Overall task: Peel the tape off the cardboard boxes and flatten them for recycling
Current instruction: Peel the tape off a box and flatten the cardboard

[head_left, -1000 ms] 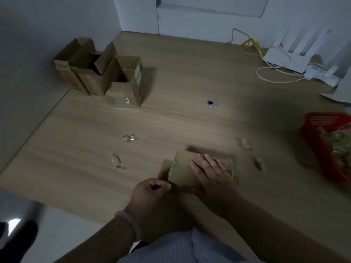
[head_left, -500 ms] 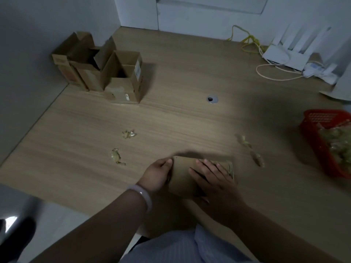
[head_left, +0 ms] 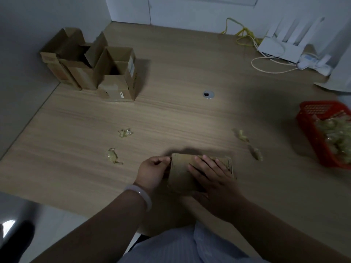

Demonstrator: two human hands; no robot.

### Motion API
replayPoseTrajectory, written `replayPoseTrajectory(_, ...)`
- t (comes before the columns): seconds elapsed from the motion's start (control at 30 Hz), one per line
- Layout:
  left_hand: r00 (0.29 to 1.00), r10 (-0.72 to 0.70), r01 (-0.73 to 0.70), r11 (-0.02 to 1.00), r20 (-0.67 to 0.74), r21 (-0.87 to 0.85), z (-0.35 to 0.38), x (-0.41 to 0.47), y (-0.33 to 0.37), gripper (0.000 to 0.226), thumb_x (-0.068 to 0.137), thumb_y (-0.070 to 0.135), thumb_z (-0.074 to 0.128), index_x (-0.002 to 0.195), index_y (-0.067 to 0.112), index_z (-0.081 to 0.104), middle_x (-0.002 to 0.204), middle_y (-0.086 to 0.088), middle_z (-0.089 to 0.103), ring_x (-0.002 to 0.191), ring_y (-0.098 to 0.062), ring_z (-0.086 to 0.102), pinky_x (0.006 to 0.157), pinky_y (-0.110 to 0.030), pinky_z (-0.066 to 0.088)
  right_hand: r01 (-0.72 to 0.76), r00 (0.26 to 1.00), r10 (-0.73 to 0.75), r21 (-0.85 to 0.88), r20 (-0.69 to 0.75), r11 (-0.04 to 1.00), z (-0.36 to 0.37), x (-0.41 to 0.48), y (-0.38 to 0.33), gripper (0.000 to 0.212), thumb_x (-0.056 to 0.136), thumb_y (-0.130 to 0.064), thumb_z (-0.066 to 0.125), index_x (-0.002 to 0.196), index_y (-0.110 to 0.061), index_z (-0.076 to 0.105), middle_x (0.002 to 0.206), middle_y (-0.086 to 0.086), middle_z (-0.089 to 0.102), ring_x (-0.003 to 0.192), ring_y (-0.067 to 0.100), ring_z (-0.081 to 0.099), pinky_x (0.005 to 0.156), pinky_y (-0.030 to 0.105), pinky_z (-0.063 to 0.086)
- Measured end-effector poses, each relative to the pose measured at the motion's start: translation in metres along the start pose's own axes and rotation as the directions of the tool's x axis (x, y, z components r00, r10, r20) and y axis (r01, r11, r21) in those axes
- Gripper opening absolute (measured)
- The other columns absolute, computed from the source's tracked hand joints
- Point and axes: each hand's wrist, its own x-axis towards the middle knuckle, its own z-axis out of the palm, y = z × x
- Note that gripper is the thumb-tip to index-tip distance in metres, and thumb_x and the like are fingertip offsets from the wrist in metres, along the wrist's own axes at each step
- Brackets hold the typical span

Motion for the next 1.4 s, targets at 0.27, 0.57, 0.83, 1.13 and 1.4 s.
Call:
replayPoseTrajectory(0.27,0.996,0.073,-0.09,0.936,0.06,0.342,0.005,0.015,0.01,0.012,0.094,0.013,0.055,0.093,0.006,0.065,0.085,-0.012,0.065,0.079,-0.024,0.061,0.074,-0.025,0.051,-0.01,1.0,0.009,-0.007,-0.016,1.0,-0.003,0.0,-0.002,0.062,0.09,-0.058,0.042,0.142,-0.025,0.047,0.15,0.004,0.041,0.141,0.025,0.033,0.11,0.048,0.034)
replayPoseTrajectory(0.57,0.913,0.392,-0.399,0.804,0.111,0.441,-0.005,0.003,0.005,0.022,0.09,-0.001,0.051,0.077,0.016,0.05,0.072,0.003,0.053,0.07,-0.013,0.049,0.061,-0.02,0.032,0.016,1.0,-0.016,-0.018,-0.01,1.0,0.003,-0.001,-0.001,0.064,0.089,-0.061,0.043,0.145,-0.028,0.041,0.153,0.001,0.036,0.144,0.023,0.027,0.112,0.047,0.029)
replayPoseTrajectory(0.83,0.738,0.576,-0.655,0.488,0.352,0.577,-0.011,-0.004,0.012,0.012,0.087,-0.004,0.053,0.08,0.005,0.055,0.08,-0.012,0.055,0.08,-0.03,0.053,0.071,-0.031,0.033,0.014,1.0,-0.014,-0.005,-0.023,1.0,0.003,-0.001,0.0,0.063,0.09,-0.062,0.041,0.143,-0.028,0.044,0.153,0.001,0.035,0.144,0.022,0.028,0.111,0.047,0.029)
replayPoseTrajectory(1.13,0.798,0.534,-0.603,0.684,0.281,0.41,-0.03,-0.019,-0.01,0.017,0.091,0.02,0.054,0.075,0.024,0.053,0.088,-0.001,0.054,0.085,-0.008,0.051,0.079,-0.011,0.038,0.0,0.999,-0.001,0.02,0.033,1.0,-0.002,0.0,-0.001,0.064,0.091,-0.064,0.034,0.144,-0.028,0.042,0.153,0.001,0.036,0.144,0.022,0.027,0.112,0.045,0.026)
replayPoseTrajectory(1.4,0.98,-0.169,0.169,0.986,0.107,0.007,-0.013,-0.02,-0.004,0.005,0.091,0.008,0.06,0.093,0.004,0.061,0.09,-0.02,0.066,0.079,-0.032,0.064,0.068,-0.038,0.054,0.003,0.998,-0.004,0.013,0.064,1.0,-0.005,0.002,-0.002,0.066,0.09,-0.064,0.039,0.144,-0.028,0.042,0.153,0.001,0.037,0.143,0.023,0.028,0.112,0.047,0.031)
